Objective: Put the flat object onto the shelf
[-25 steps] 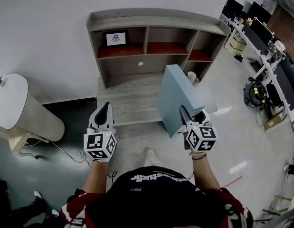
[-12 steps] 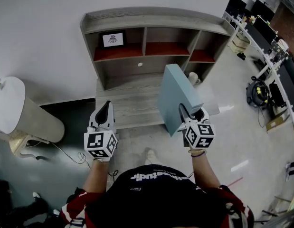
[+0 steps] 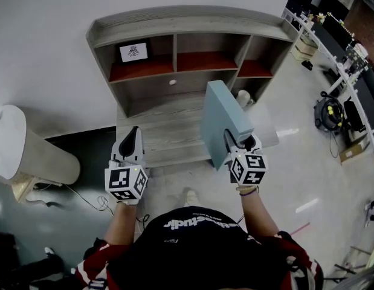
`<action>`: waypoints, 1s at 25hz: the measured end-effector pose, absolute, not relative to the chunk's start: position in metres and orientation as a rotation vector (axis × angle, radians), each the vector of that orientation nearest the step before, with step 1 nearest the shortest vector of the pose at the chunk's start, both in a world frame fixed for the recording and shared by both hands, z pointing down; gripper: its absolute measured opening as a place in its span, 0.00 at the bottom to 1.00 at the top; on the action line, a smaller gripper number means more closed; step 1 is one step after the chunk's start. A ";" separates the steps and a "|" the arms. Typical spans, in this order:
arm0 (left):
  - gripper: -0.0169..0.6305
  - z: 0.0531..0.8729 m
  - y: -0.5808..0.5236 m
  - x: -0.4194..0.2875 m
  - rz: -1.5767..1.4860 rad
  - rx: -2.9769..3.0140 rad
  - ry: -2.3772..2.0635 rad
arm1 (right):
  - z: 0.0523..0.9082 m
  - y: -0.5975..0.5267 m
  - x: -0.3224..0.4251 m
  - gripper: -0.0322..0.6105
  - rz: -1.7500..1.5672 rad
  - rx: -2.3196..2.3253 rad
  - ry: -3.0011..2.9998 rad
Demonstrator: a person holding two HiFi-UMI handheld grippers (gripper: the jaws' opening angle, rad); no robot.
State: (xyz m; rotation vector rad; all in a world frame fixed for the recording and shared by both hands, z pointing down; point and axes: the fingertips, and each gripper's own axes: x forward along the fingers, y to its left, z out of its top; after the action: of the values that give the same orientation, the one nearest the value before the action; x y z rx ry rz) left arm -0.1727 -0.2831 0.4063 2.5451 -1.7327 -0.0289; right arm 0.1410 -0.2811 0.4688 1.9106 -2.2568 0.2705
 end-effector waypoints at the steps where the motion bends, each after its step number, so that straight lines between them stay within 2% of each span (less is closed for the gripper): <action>1: 0.04 0.407 -0.286 -0.170 -0.025 2.545 -1.732 | 0.471 -0.285 0.143 0.48 0.270 1.913 -2.254; 25: 0.04 0.435 -0.324 -0.137 0.067 2.485 -1.786 | 0.532 -0.367 0.177 0.48 0.269 1.869 -2.221</action>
State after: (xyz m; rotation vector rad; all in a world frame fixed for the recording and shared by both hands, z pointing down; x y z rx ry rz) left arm -0.1367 -0.3241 0.4349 2.4854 -1.7855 0.0668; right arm 0.1770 -0.3665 0.5323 1.8691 -2.2208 0.2691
